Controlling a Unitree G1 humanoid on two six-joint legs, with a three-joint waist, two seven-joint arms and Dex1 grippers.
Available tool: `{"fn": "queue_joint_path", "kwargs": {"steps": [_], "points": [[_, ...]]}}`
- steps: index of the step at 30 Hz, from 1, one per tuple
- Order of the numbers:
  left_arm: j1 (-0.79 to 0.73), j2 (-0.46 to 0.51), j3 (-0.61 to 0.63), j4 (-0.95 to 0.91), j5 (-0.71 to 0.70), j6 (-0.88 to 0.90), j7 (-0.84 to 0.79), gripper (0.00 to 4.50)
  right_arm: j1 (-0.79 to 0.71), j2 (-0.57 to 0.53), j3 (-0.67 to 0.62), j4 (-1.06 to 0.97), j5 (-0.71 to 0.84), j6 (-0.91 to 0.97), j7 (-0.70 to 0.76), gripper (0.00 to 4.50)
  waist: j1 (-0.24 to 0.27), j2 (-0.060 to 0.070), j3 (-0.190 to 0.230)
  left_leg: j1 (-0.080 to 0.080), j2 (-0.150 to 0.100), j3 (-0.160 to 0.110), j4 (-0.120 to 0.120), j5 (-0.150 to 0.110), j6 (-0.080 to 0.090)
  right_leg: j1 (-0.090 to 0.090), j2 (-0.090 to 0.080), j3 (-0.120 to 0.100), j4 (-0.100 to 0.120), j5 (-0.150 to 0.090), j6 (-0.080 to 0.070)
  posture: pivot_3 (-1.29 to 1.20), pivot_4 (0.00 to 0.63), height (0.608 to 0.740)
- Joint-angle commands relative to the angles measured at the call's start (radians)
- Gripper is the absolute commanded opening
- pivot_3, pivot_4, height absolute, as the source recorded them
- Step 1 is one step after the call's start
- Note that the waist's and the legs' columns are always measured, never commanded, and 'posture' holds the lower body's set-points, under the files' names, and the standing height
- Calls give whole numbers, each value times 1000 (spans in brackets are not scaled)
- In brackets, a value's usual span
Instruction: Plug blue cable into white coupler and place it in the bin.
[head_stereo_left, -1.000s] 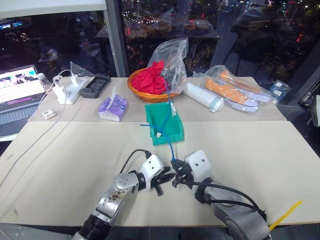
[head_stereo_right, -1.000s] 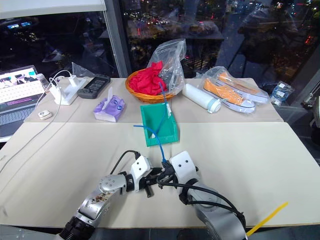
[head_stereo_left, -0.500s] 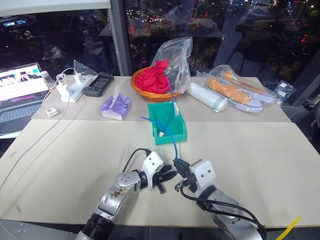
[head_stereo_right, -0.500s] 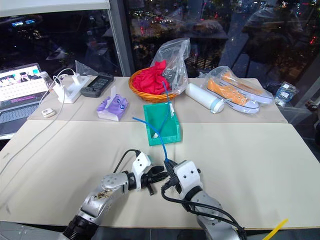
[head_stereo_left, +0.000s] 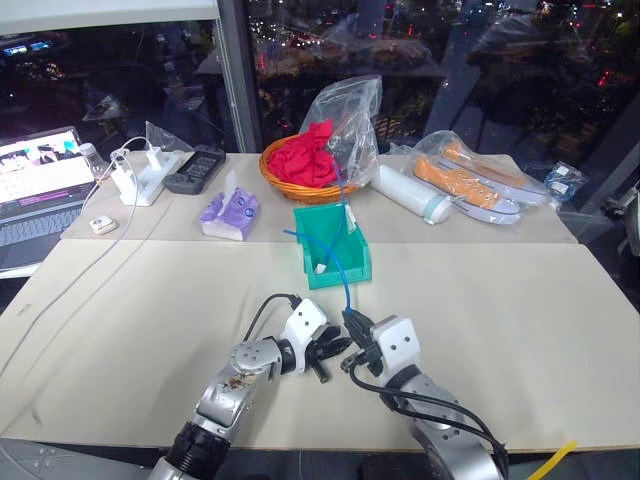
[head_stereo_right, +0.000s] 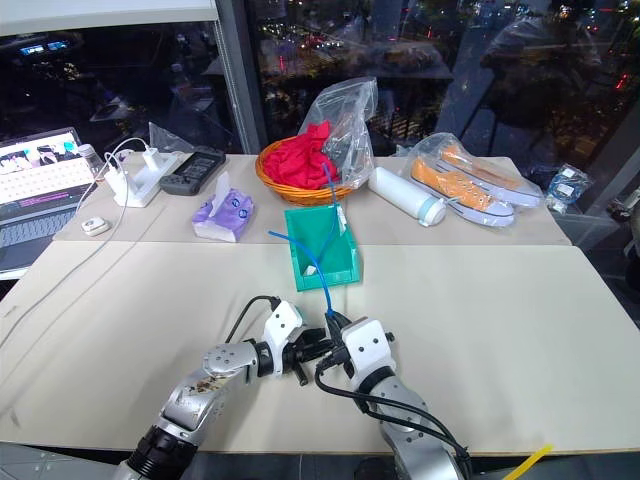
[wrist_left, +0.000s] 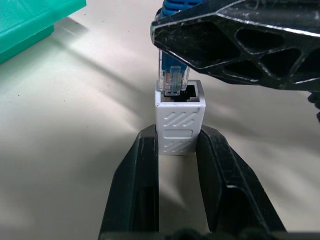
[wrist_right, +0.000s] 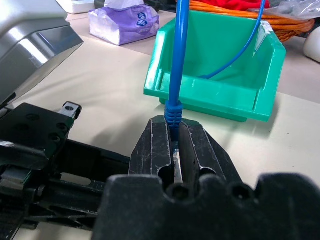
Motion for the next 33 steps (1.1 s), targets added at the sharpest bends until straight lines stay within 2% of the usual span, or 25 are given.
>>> {"fn": "queue_joint_path", "kwargs": {"steps": [1, 5, 7, 13, 24, 33], "points": [[-26, 0, 5, -89, 0, -87, -10, 605, 100, -51, -6, 69, 32, 231, 54, 0, 1, 0, 0, 0, 0, 0, 0, 0, 0, 0, 0, 0, 0, 0, 0, 0, 150, 722], [-24, -1, 2, -82, 1, -97, -9, 605, 149, -85, -15, -1, 54, 276, 74, 0, 11, 0, 0, 0, 0, -1, 0, 0, 0, -1, 0, 0, -1, 0, 0, 0, 150, 722], [-24, -2, -2, -78, 4, -103, -8, 605, 166, -88, -18, -10, 60, 286, 68, 0, 19, 0, 0, 0, -1, -1, 0, -1, 1, -2, -1, -1, -2, 3, -5, 0, 150, 722], [-28, -5, -11, -67, 11, -115, -11, 605, 156, -31, -67, -34, 117, 287, 39, 0, 25, 0, 0, 0, -1, -1, 0, -2, 2, -2, -1, -1, -3, 2, -6, 0, 150, 722], [-32, -2, -2, -61, 14, -118, -10, 605, 125, -64, 31, 12, 33, 294, 56, 0, 22, 0, 1, 0, -1, -1, 0, -2, 1, -2, -1, -1, -2, 0, -3, 0, 150, 722], [-31, 2, 2, -58, 15, -121, -5, 605, 122, -116, 49, 53, 20, 411, 74, 0, 20, -1, 0, 0, -1, -1, 0, -2, 1, 0, -1, -1, -2, -1, -2, 0, 150, 722]]}}
